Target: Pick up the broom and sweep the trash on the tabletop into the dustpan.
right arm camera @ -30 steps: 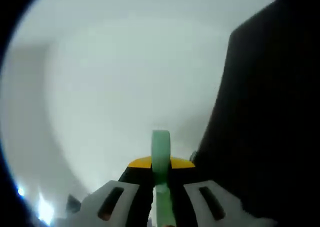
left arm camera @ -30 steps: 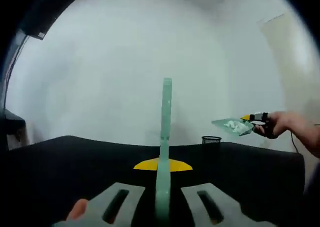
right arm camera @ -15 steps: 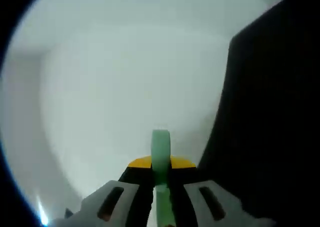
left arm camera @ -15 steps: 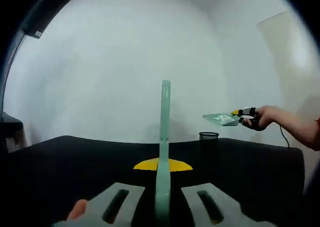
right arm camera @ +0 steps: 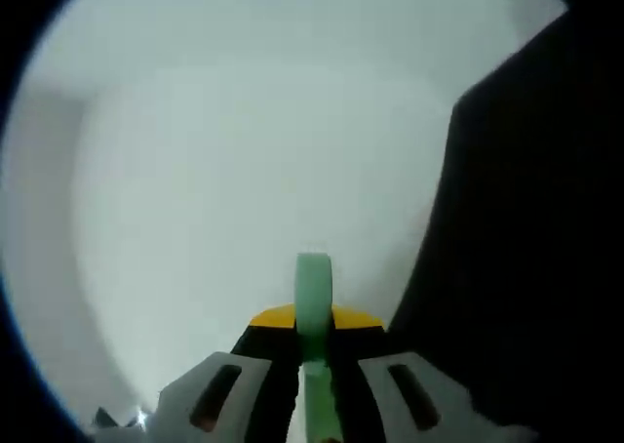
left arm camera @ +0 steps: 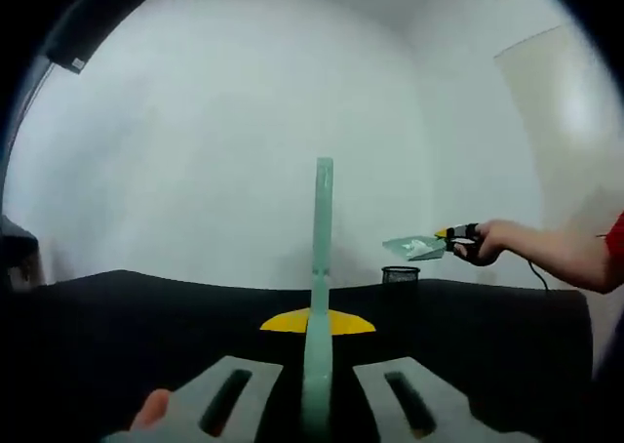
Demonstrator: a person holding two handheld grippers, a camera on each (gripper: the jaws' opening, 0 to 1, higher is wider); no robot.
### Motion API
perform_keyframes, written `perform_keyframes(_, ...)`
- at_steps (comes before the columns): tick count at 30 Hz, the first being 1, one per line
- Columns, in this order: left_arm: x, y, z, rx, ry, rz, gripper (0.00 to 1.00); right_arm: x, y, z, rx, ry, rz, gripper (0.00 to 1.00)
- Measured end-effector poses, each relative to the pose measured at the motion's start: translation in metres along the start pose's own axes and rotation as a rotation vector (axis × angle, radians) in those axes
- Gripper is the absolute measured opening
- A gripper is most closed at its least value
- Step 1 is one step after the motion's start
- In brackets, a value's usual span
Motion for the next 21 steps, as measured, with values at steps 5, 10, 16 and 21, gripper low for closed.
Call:
perform_keyframes(5,-0.002,-0.001,0.001,-0.01,-0.007,-0.013,0.01,0.005,-0.006,-0.004,-0.037,-0.003,0.105,0.12)
perform_keyframes(10,-0.004,0.0,0.002,-0.009,-0.008,-0.028,0.01,0.011,-0.01,-0.009,-0.056,-0.008,0.18,0.12)
perform_keyframes(16,-0.003,-0.001,0.003,-0.014,-0.009,-0.015,0.01,0.024,-0.006,-0.013,-0.064,-0.037,0.358,0.12)
perform_keyframes(21,-0.003,-0.001,0.003,-0.015,-0.009,-0.016,0.01,0.029,-0.003,-0.014,-0.075,-0.056,0.413,0.12)
Point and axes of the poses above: the point that each gripper's makers call its tool centre point, and the gripper's own axes: z roughly backward along the fingers, x roughly to its left, y roughly out of its underside, the point moved 9 cm from there along z, roughly backward along the fingers, and after that the axes turned 14 degrees about z, right-handed, at the moved point
